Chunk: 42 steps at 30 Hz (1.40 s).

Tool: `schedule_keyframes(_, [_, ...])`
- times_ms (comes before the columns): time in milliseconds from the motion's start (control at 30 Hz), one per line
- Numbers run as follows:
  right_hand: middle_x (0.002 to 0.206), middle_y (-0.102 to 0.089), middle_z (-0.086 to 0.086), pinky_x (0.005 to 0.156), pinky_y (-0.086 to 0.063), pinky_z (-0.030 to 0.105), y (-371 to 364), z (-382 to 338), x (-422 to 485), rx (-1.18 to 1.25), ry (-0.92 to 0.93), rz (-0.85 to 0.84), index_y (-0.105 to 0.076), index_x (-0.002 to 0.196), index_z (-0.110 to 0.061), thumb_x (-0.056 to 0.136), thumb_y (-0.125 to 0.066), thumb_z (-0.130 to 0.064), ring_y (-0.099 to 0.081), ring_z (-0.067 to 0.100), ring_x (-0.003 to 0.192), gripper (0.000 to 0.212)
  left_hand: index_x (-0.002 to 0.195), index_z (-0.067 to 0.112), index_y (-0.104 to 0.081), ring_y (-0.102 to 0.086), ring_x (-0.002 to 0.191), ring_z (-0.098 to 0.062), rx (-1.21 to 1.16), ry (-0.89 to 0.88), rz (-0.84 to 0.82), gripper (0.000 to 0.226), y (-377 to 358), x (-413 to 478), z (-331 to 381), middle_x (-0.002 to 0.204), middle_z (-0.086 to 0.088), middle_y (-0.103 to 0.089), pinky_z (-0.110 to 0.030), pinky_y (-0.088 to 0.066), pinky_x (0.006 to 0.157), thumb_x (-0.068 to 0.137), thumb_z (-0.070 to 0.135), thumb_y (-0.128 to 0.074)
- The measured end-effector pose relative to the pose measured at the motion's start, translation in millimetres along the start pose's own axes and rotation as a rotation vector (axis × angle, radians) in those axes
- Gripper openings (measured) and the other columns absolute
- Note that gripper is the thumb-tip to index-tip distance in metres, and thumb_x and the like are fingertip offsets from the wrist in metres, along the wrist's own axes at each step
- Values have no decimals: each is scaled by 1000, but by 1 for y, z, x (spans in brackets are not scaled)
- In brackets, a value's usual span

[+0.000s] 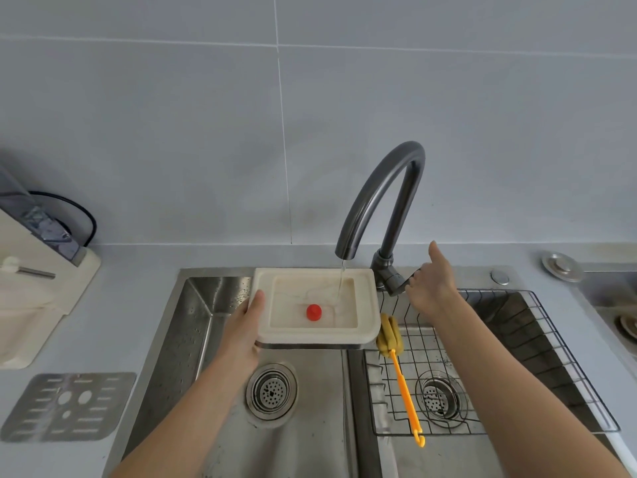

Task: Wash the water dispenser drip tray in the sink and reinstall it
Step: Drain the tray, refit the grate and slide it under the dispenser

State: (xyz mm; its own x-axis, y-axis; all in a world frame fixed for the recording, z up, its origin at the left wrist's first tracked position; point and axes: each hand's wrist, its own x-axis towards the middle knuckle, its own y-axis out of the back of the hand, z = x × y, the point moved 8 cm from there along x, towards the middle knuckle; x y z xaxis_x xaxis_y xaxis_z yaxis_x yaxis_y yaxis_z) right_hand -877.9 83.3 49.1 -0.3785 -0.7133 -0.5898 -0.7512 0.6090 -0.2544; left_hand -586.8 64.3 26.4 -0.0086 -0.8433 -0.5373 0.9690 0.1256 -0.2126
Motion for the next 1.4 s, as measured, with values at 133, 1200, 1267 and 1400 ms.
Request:
schedule_keyframes(133, [158, 9, 9, 118, 3, 42, -4, -1, 1, 12, -14, -29, 8, 147, -10, 93, -23, -55, 8, 26, 145, 76, 106, 15, -57, -61, 80, -18, 12, -7, 21, 22, 1, 1, 0, 90, -2, -64, -34, -50, 70, 92, 29, -50])
schedule_keyframes(1200, [114, -48, -11, 75, -48, 4, -82, 109, -104, -622, 463, -705, -36, 115, -30, 61, -75, 12, -52, -19, 102, 78, 137, 26, -37, -58, 84, -14, 170, 24, -43, 49, 62, -3, 10, 106, 0, -61, -27, -47, 63, 91, 26, -52])
schedule_keyframes(1267, [111, -57, -17, 74, -48, 4, -81, 118, -103, -616, 428, -698, -40, 115, -32, 62, -77, 8, -53, -18, 102, 76, 133, 24, -41, -58, 86, -14, 203, 42, -89, 44, 65, -5, 9, 100, 2, -62, -26, -47, 61, 90, 25, -53])
schedule_keyframes(1400, [98, -64, -35, 66, -49, 4, -75, 138, -99, -601, 317, -667, -51, 105, -41, 67, -78, -3, -57, -17, 96, 60, 122, 20, -50, -58, 88, -12, 332, 88, -185, 42, 67, -9, 4, 99, 2, -62, -20, -49, 59, 82, 17, -64])
